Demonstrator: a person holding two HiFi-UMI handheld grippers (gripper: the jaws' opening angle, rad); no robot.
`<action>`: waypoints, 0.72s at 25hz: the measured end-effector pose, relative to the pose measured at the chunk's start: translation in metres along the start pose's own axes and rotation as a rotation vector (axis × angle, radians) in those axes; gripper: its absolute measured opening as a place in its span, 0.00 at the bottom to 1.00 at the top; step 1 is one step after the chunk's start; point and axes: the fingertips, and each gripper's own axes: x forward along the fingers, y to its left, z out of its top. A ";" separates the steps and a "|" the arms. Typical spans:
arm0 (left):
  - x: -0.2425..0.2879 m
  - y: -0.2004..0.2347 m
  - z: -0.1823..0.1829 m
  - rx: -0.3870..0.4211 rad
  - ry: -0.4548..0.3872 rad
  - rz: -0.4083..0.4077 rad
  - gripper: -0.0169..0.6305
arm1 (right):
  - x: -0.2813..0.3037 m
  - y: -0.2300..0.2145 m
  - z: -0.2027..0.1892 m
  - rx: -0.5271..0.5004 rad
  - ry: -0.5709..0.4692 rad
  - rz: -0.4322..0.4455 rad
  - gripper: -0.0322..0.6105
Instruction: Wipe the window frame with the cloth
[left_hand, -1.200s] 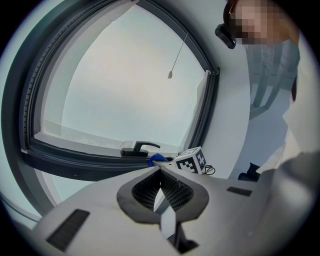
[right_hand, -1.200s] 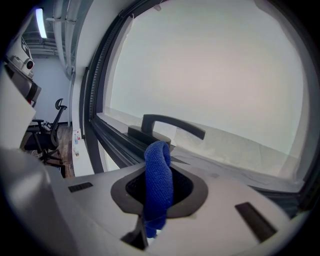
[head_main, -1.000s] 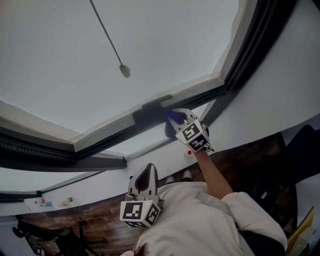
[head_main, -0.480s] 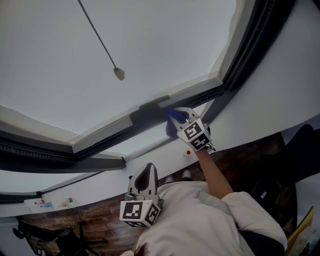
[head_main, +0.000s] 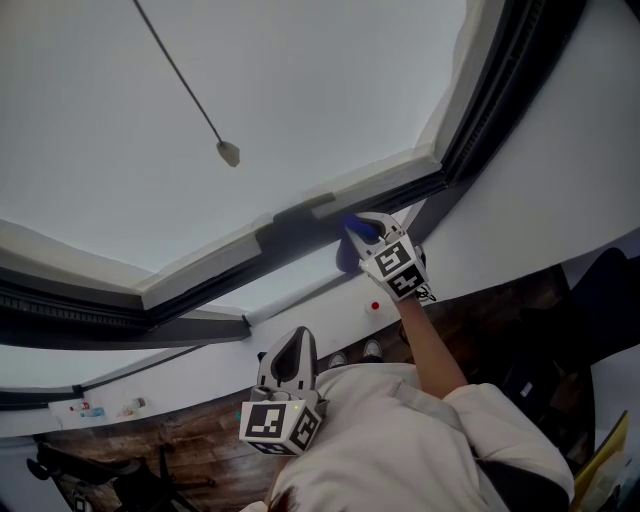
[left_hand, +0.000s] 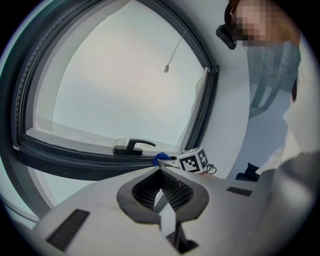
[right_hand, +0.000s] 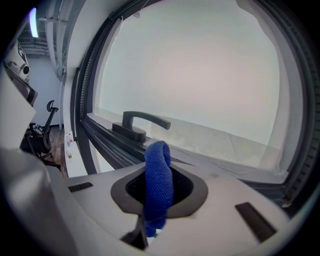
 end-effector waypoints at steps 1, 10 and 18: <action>0.001 -0.001 0.000 -0.002 0.001 -0.002 0.04 | -0.001 -0.003 -0.001 0.003 0.001 -0.005 0.12; 0.005 -0.005 0.000 -0.011 -0.003 -0.001 0.04 | -0.006 -0.018 -0.007 0.017 0.003 -0.025 0.12; 0.008 -0.011 0.000 -0.006 -0.003 0.003 0.03 | -0.012 -0.031 -0.011 0.027 0.004 -0.041 0.12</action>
